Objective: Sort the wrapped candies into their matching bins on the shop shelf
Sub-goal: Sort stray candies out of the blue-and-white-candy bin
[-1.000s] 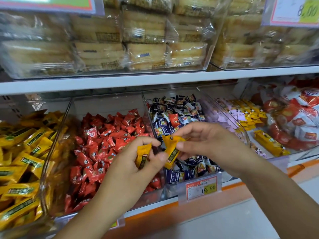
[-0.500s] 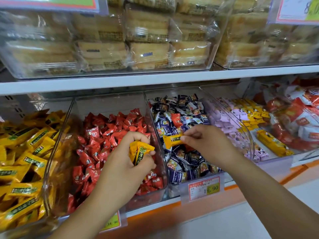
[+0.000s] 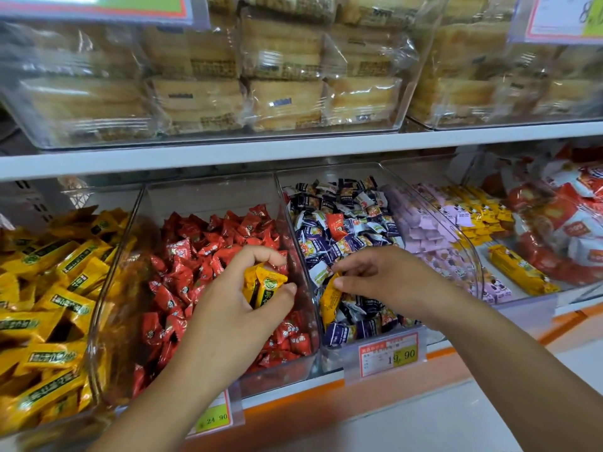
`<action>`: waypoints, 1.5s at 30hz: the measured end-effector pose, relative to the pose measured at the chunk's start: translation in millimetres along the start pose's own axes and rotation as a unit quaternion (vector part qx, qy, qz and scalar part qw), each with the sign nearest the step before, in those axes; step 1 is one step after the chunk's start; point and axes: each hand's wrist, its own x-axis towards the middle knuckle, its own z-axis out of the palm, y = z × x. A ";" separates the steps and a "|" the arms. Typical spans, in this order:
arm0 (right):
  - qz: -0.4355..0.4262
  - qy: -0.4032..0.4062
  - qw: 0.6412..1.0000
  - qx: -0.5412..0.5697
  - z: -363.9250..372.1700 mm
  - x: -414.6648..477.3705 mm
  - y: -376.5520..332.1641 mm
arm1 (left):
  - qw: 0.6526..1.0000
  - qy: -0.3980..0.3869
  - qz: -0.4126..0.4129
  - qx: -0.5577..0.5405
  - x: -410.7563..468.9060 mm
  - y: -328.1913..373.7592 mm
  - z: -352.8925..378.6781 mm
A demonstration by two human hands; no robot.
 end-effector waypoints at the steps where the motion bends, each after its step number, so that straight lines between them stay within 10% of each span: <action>1: -0.003 0.009 1.000 0.012 0.8 -0.1 0.9 | 1.000 -0.006 0.001 0.004 -0.4 -0.1 -0.3; 19: -0.151 -0.006 0.969 0.195 16.5 -26.4 -39.9 | 0.996 -0.049 0.038 0.066 -1.9 1.6 1.0; 23: -0.073 0.130 0.989 0.022 -20.9 -11.2 -19.5 | 0.998 -0.035 0.029 0.041 -1.0 -4.2 -3.3; 29: 0.012 0.064 0.985 -0.159 -8.6 5.6 9.8 | 0.999 -0.034 -0.003 -0.008 0.2 -5.9 1.1; 41: 0.026 0.061 0.989 -0.129 -10.9 10.7 2.4 | 0.992 -0.107 -0.026 0.065 -3.0 -3.8 13.7; 45: -0.002 0.177 0.984 -0.018 -20.3 15.6 -8.1 | 0.990 -0.120 -0.028 0.066 -3.4 -5.7 13.1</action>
